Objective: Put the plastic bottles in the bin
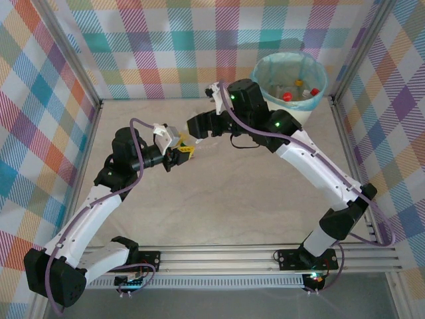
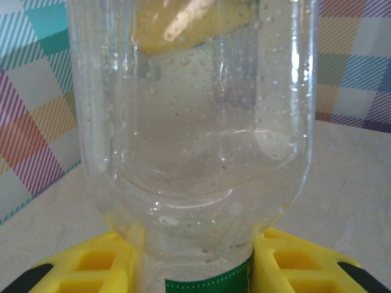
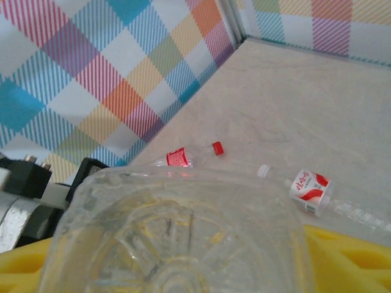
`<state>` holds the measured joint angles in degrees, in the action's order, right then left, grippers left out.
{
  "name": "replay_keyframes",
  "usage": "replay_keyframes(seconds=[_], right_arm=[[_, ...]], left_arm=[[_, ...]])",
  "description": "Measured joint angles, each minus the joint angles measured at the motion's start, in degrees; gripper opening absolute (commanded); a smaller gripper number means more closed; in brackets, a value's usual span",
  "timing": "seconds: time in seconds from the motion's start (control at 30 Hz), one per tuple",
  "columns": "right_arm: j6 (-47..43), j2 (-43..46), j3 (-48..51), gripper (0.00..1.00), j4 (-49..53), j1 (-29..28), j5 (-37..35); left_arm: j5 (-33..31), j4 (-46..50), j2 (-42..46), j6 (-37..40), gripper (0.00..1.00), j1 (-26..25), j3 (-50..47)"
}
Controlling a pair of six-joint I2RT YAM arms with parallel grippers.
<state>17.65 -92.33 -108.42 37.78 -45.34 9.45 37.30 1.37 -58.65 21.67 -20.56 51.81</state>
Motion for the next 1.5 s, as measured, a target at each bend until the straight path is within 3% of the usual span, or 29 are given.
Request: replay_keyframes(seconds=[0.1, 0.17, 0.27, 0.37, 0.53, 0.7, 0.97, 1.1, 1.17, 1.33, 1.5], right_arm=[[0.11, -0.31, -0.98, 0.59, 0.28, -0.02, 0.7], [0.04, -0.57, -1.6, 0.54, 0.5, -0.02, 0.9], [-0.35, -0.74, -3.1, 0.53, 1.77, 0.17, -0.11], [-1.25, -1.25, -7.28, 0.53, 4.61, 1.88, -2.21], [-6.56, -2.67, -17.55, 0.52, 8.85, 8.26, -10.14], [-18.71, -4.85, -24.02, 0.52, 7.72, 12.63, -25.07], [-37.81, -19.5, -31.69, 0.53, -0.46, 16.13, -43.76], [-42.27, -28.61, -37.7, 0.56, -0.48, 17.4, -49.22], [-42.62, -31.19, -38.32, 0.62, 0.31, 18.1, -51.06], [-41.29, -32.33, -37.81, 0.79, 2.23, 19.96, -53.18], [-39.47, -31.95, -37.77, 0.82, 2.43, 20.92, -54.21]], left_arm=[[-0.28, -0.24, 0.11, 0.0, 0.36, -0.02, 0.0], [-0.92, -0.24, 0.44, -0.07, 0.49, -0.04, 0.0], [-1.84, -0.5, 1.03, -1.2, 0.68, -0.07, 0.0], [-2.71, -0.87, 2.01, -1.92, 0.75, -0.07, 0.0], [-4.17, -1.18, 3.02, -2.16, 0.77, -0.07, 0.02], [-4.59, -1.11, 3.02, -2.19, 0.78, -0.07, 0.02], [-5.42, -0.61, 2.69, -2.16, 0.79, -0.07, 0.02], [-5.44, 0.24, 2.54, -2.12, 0.8, -0.07, 0.02], [-5.44, 0.42, 2.51, -2.08, 0.8, -0.07, 0.02], [-5.44, 0.39, 2.36, -1.95, 0.8, -0.07, 0.02], [-5.49, 0.46, 1.77, -1.95, 0.8, -0.07, 0.02]])
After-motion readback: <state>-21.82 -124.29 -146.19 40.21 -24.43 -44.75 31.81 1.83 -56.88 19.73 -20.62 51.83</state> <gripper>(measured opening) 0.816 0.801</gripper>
